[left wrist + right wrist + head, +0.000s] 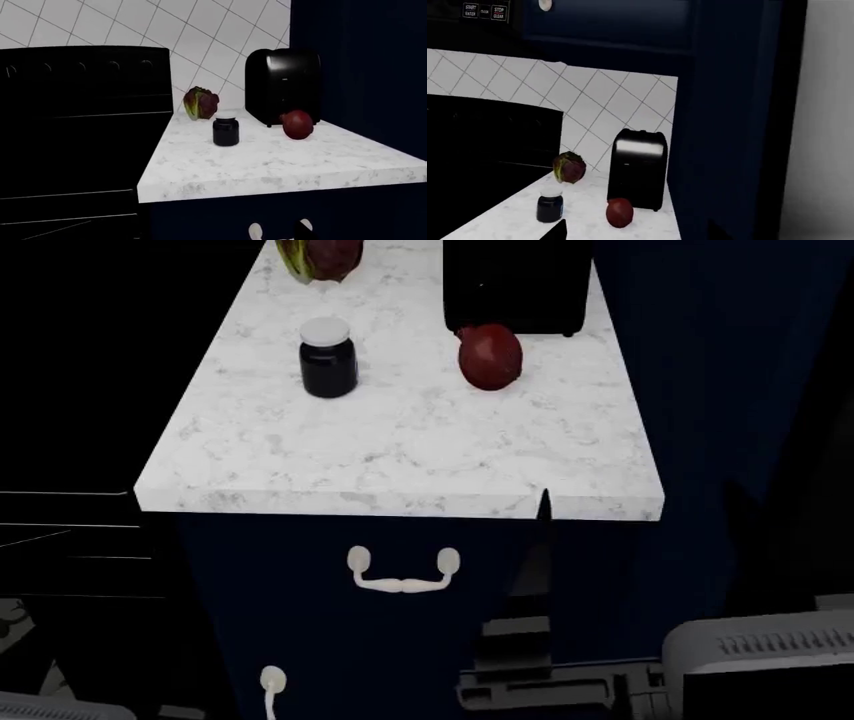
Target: Close the fridge doors
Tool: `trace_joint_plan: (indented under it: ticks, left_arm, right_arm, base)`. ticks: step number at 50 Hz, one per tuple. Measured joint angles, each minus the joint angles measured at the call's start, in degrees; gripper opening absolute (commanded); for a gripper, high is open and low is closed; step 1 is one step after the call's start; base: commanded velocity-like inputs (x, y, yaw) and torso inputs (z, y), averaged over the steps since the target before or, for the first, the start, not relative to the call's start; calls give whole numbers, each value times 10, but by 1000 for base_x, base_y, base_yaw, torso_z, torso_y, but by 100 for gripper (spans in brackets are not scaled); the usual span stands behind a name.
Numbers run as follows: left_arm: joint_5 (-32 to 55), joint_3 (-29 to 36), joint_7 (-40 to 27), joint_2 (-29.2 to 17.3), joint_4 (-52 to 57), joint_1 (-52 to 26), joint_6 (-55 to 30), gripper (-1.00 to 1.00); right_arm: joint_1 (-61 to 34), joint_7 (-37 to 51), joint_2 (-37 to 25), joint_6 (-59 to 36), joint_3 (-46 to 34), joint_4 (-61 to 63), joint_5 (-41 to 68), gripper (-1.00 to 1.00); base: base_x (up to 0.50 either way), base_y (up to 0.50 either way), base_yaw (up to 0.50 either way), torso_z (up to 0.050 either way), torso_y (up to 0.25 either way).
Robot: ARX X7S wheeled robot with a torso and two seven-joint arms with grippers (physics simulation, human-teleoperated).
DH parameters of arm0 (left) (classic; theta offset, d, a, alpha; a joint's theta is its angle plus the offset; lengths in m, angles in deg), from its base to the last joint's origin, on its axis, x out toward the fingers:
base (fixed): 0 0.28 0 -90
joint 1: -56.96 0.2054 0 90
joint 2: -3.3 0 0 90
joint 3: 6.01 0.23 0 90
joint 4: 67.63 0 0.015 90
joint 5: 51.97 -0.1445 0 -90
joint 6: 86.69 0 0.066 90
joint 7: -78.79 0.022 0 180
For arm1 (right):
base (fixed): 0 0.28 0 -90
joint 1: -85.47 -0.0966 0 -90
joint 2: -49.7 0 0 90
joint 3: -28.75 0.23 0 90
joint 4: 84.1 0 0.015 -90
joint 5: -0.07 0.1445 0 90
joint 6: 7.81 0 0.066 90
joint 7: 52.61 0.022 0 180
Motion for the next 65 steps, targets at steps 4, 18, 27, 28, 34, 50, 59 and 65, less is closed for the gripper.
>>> trace_joint_plan:
  ticks: [4,18,27,28,34,50,59,65]
  left_arm:
    - [-2,2,-1,0,-1,0,3,100]
    - [-6,5,-3,-2,-1,1,10,100]
    - [-5,5,-6,-4,1,1,9,100]
    - [-5,5,-7,-4,1,1,9,100]
    - [-4,5,-8,-5,3,1,8,100]
    - [-4,7,-9,-7,-1,1,14,100]
    - [-3,8,-10,-8,0,1,15,100]
    - [-2,8,-12,-8,1,2,16,100]
  right_arm:
    - [18,-34,16,48,-41,-28,-58,100]
    - [58,-118,64,171,-115,-123,-167,100]
    - [74,-131,72,204,-126,-143,-188,100]
    - [75,-132,72,206,-126,-144,-189,100]
    - [82,-133,72,216,-126,-148,-191,100]
    - [83,-135,73,221,-122,-154,-182,100]
    - [82,-134,72,218,-121,-152,-177,100]
    - [81,-132,71,215,-122,-152,-181,100]
  base:
    - [0,0,0,0,0]
    - [0,0,0,0,0]
    - [-237,0,0,0,0]
    - [-437,0,0,0,0]
    - [-446,0,0,0,0]
    - [-452,-189,0,0,0]
    - [-440,-361,0,0,0]
    - [-375,-393,0,0,0]
